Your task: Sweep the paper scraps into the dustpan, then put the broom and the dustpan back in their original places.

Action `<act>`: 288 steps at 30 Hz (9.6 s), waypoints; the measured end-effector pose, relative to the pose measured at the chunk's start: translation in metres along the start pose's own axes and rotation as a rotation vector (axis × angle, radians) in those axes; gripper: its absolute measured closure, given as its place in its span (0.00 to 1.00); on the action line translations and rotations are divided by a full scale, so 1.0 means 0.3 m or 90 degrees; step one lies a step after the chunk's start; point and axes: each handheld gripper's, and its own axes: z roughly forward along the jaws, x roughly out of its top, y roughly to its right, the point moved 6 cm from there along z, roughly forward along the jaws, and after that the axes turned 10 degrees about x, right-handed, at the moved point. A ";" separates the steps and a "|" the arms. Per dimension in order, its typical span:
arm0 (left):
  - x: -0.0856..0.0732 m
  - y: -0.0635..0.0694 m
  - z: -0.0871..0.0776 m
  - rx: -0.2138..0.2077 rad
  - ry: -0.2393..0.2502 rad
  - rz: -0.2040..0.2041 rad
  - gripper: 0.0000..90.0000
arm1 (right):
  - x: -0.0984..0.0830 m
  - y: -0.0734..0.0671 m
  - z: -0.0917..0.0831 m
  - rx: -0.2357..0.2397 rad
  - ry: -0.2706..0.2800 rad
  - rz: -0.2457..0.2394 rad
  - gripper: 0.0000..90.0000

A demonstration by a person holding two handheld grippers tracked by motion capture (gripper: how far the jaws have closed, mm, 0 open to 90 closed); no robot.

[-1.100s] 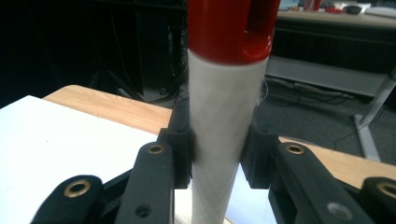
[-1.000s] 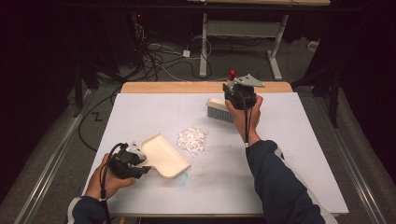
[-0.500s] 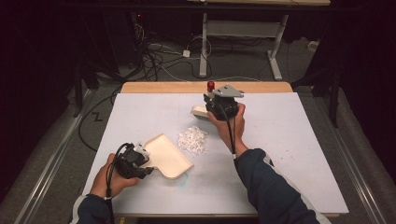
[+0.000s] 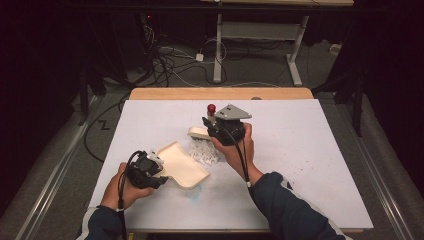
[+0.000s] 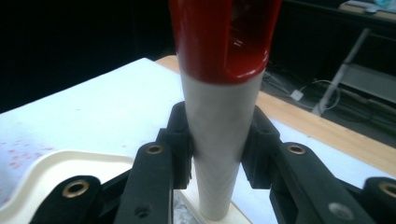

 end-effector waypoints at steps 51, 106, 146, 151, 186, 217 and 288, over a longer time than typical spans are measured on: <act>0.029 0.055 0.045 0.007 -0.013 0.002 0.70 | 0.023 0.064 -0.270 -0.071 0.029 -0.057 0.78; 0.003 0.085 0.031 -0.015 -0.022 -0.001 0.70 | -0.015 0.057 -0.092 -0.062 0.026 -0.024 0.77; -0.011 0.072 0.044 -0.021 -0.022 -0.020 0.70 | -0.007 -0.075 -0.366 0.075 0.071 -0.018 0.77; -0.013 0.069 0.050 -0.016 -0.027 -0.015 0.70 | -0.002 -0.007 -0.449 0.063 0.068 -0.019 0.77; -0.061 -0.065 0.064 0.039 0.008 -0.142 0.70 | -0.205 0.219 -0.806 0.090 -0.108 -0.007 0.77; -0.099 -0.100 0.064 0.068 0.017 -0.204 0.70 | -0.226 0.238 -0.694 0.110 -0.119 0.025 0.77; -0.010 0.082 -0.001 0.081 0.133 -0.144 0.31 | -0.234 0.543 -0.421 -0.113 -0.094 0.112 0.60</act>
